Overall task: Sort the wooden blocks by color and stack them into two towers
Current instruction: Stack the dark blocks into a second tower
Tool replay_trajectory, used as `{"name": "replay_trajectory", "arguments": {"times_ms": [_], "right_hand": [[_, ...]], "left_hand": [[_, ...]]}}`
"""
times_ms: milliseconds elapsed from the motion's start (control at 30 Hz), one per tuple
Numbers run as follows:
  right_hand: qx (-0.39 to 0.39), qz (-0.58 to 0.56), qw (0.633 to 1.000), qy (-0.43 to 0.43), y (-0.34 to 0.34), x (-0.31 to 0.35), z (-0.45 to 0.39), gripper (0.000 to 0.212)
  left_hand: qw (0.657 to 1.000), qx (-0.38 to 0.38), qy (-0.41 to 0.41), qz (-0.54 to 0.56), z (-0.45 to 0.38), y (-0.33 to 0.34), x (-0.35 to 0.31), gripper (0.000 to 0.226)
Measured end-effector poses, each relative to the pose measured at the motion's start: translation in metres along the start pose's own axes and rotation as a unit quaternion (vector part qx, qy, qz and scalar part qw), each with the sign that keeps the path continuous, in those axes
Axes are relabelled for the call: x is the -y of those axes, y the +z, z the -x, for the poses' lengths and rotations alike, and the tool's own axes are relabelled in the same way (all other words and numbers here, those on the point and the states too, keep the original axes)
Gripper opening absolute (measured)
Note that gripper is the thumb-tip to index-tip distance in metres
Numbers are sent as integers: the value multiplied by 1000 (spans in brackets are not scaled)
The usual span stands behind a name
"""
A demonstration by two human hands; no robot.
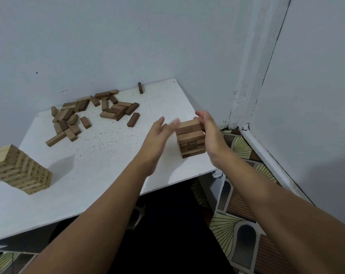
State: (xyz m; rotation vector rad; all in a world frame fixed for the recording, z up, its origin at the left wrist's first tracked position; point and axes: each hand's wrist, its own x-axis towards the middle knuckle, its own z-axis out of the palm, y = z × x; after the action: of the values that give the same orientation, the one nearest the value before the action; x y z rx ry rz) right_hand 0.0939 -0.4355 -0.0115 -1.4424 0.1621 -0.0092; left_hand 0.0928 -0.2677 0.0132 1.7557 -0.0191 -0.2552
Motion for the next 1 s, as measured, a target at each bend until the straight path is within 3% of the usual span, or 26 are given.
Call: {"name": "replay_trajectory", "arguments": {"times_ms": [133,233,300,367,567,1000], "right_hand": [[5,-29,999,20,3,-4,4,55],[14,-46,998,37,4,-2,5,38],[11,-45,998,32,3,-1,6,34],[10,-41,999,31,2,-2,5,36],[15,-22,999,30,4,-4,5,52],[10,-18,1000,20,4,0,8,52]], "left_hand": [[989,-64,-26,130,14,30,1,96],[985,-50,-24,161,20,47,1,112],[983,-32,0,182,23,54,-3,97],[982,-31,3,187,27,60,-8,87],[981,-54,-3,187,32,68,-8,98],[982,-46,7,184,33,72,-11,100]]}}
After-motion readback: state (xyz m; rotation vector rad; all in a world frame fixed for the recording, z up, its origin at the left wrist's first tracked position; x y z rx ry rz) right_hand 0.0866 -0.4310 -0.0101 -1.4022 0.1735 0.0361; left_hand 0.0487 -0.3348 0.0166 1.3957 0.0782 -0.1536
